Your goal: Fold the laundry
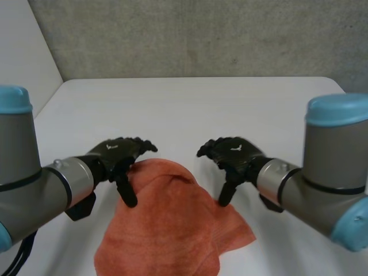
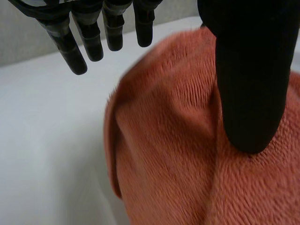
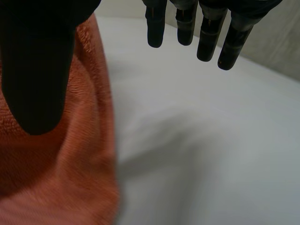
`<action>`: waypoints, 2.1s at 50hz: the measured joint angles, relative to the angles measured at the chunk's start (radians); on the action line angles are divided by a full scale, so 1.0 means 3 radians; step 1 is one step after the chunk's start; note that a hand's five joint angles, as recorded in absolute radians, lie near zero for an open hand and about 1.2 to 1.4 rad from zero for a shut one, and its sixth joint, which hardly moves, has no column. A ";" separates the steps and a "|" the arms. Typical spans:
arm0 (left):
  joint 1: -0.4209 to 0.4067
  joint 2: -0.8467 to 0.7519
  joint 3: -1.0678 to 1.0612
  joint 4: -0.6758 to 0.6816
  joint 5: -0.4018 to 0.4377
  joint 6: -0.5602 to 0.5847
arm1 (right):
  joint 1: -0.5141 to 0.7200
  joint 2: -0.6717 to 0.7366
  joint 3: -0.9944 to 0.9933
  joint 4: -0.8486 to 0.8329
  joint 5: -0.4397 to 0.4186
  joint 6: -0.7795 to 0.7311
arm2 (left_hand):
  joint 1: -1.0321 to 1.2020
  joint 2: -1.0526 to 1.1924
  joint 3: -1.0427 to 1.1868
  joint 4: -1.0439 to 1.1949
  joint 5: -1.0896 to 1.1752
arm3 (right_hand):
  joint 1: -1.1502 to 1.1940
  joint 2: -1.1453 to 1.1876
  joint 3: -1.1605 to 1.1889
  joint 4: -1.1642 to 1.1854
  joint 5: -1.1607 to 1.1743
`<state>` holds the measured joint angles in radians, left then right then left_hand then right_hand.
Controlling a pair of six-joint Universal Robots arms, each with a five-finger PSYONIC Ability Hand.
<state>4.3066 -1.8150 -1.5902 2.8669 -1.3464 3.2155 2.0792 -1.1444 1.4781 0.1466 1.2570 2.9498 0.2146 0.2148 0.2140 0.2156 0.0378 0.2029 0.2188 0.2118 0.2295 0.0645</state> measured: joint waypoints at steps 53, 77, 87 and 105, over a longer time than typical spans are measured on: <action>-0.0439 -0.0375 0.0235 0.1522 -0.0225 -0.0332 | 0.0054 -0.0194 -0.0216 -0.0537 0.0457 -0.0315 | 0.3241 0.3341 0.3334 0.3335 0.3321 | 0.2501 0.3162 0.3224 0.3189 0.3040; -0.0279 -0.0130 -0.0106 0.1225 -0.0162 -0.0155 | -0.0430 -0.0041 0.0518 -0.0568 0.0444 -0.0432 | -0.0039 -0.0062 -0.0054 -0.0064 -0.0017 | 0.1006 0.1224 0.1210 0.1161 0.1129; 0.0341 -0.0251 0.0175 0.0872 0.0360 0.0635 | -0.0668 -0.0045 0.0662 -0.0713 0.0360 -0.0489 | -0.0029 -0.0043 -0.0046 -0.0054 -0.0017 | 0.0766 0.0905 0.0925 0.0863 0.0843; 0.0679 -0.0984 0.0484 0.0830 0.0743 0.1652 | -0.0708 -0.0076 0.0815 -0.0784 0.0214 -0.0595 | 0.0788 0.0787 0.0790 0.0786 0.0800 | 0.0741 0.0876 0.0885 0.0814 0.0787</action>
<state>4.5104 -2.1102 -1.4450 3.1159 -1.1234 3.7111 1.8668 -1.1671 1.7227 -0.0885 1.3212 2.7714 0.4509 0.4510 0.4511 0.4516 0.2777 0.4253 0.4817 0.4772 0.4737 0.3006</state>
